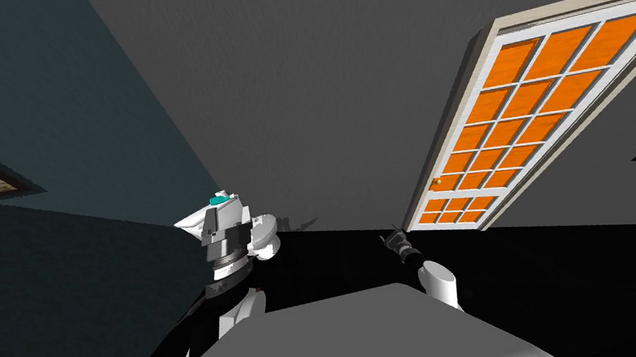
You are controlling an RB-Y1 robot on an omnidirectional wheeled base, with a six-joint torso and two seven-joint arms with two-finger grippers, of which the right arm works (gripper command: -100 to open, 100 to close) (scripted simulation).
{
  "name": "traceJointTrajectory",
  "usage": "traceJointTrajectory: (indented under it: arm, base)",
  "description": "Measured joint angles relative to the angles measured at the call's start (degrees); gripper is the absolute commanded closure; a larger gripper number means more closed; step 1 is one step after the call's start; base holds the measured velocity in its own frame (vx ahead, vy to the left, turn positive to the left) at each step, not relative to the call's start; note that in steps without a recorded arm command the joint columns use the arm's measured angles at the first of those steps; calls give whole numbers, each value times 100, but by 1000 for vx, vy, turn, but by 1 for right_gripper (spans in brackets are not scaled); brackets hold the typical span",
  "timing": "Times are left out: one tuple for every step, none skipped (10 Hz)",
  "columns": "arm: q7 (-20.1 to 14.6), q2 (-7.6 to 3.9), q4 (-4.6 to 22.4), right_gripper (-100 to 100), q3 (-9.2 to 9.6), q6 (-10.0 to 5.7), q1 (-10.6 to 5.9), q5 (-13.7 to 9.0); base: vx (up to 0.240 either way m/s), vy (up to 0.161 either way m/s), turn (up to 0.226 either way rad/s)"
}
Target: Pull the door open
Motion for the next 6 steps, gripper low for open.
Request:
traceJointTrajectory:
  arm:
    - [77,5,64,-100,-27,61,-19,-131]
    - [146,8,124,-100,-51,123,-36,-260]
    - [190,2,172,-100,-62,176,-44,-373]
    - [232,4,213,-100,-73,225,-48,-488]
    - [314,20,277,-100,-107,292,-64,-626]
    - [369,19,323,-100,-117,346,-71,-742]
  base:
    - [4,-123,72]
    - [23,-143,56]
    - [19,-154,58]
    - [18,-152,68]
    - [33,-163,56]
    - [20,-175,65]
